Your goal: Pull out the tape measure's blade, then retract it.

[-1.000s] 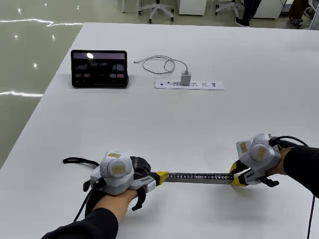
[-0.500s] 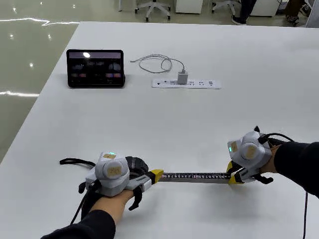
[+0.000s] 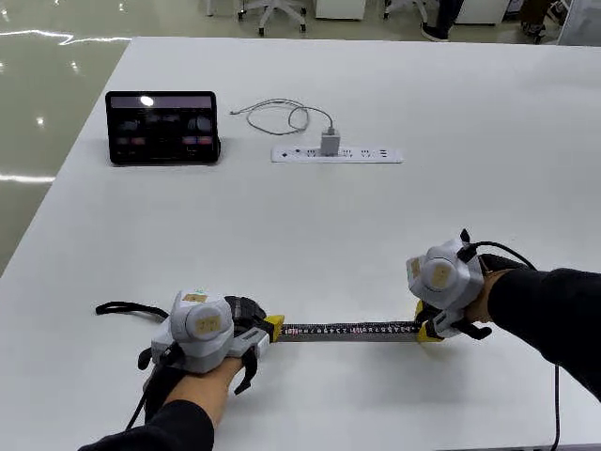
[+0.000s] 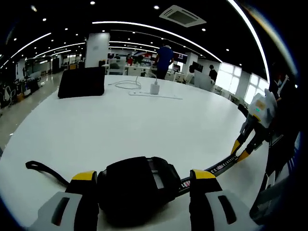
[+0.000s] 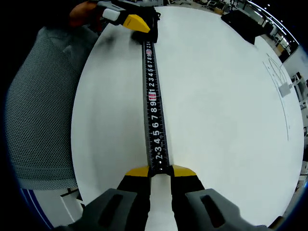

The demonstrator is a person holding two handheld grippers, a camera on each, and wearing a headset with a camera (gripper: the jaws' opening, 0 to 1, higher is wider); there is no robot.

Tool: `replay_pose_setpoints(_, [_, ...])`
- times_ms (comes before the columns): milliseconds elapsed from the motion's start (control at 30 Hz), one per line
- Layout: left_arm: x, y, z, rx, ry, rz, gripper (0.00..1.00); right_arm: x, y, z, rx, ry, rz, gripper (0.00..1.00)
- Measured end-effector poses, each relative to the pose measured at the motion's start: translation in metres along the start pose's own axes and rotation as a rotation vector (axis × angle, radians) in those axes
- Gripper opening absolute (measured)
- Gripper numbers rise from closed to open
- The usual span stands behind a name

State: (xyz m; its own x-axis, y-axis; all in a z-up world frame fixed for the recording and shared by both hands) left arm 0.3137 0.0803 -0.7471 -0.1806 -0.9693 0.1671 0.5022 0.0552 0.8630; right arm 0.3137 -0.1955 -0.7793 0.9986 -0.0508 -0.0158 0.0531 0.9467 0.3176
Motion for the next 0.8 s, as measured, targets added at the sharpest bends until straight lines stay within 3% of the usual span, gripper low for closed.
replay_pose_setpoints(100, [-0.0026, -0.0009, 0.0004, -0.005, 0.013, 0.002, 0.69, -0.0002, -0.0001, 0.0003, -0.003, -0.002, -0.005, 0.11])
replay_pose_setpoints(200, [-0.0062, -0.0026, 0.0001, -0.019, 0.025, 0.05, 0.66, -0.0001, -0.0007, 0.0005, 0.002, -0.007, -0.018, 0.11])
replay_pose_setpoints(567, [-0.0058, -0.0053, -0.0026, -0.044, 0.034, -0.042, 0.63, -0.0015, -0.0028, 0.0011, 0.006, -0.022, -0.024, 0.11])
replay_pose_setpoints(800, [-0.006, -0.0054, -0.0022, -0.045, 0.031, -0.037, 0.63, -0.0003, -0.0012, -0.001, 0.025, -0.026, -0.038, 0.11])
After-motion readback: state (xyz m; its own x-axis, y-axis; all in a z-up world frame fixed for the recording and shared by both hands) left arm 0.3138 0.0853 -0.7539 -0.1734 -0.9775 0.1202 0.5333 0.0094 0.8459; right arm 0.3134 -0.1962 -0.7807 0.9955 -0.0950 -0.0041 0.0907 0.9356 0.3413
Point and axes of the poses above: the centre of the closed fingertips' face, and the gripper's own axes: z roughly backward along the fingers, x roughly to its right, y roughly out of its top, the point moved 2 cm from there along z, roughly backward along the fingers, and after that the axes turned 5 degrees about x, right-handed, at the moved point
